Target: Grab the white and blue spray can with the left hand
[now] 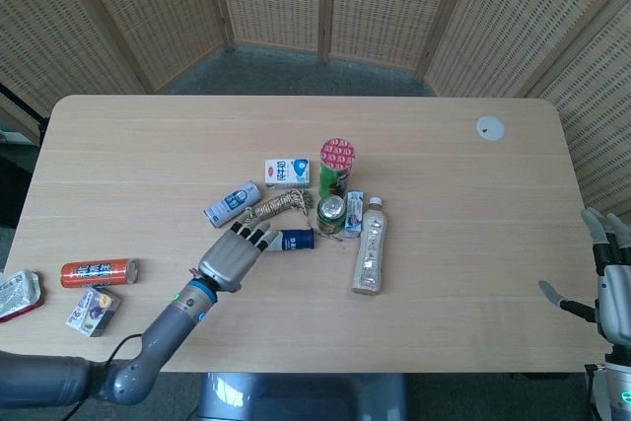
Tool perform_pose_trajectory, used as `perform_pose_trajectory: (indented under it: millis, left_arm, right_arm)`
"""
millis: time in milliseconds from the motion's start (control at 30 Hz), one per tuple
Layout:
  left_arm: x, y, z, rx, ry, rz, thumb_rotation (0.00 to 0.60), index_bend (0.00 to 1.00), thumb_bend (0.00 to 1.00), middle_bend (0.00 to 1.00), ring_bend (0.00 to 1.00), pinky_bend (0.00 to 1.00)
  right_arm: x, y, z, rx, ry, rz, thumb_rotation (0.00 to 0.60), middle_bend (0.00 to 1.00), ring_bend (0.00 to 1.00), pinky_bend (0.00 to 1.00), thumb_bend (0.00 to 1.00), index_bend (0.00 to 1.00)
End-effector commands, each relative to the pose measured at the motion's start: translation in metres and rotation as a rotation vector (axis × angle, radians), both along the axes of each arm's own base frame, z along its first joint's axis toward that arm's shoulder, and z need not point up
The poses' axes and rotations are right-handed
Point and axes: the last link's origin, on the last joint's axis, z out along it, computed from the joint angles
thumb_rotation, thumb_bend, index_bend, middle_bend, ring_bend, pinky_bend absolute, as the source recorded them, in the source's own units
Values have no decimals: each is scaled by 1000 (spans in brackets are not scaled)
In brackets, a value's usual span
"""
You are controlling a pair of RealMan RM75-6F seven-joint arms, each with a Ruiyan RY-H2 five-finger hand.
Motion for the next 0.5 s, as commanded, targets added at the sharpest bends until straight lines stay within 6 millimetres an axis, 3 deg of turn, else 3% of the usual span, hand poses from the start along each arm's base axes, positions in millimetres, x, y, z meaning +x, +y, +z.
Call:
perform_pose_trajectory:
  millis: [33,500]
  left_arm:
    - [14,14,-24,36,26,13,600,1,0,0,0,0]
    - [16,27,-67,83,59,57,600,37,0,0,0,0]
  right_arm:
    - [-2,-1,0,6,-5,-4,578,0,0,0,0,0]
    - [-1,-1,-4,48,-18,2,577,0,0,0,0,0]
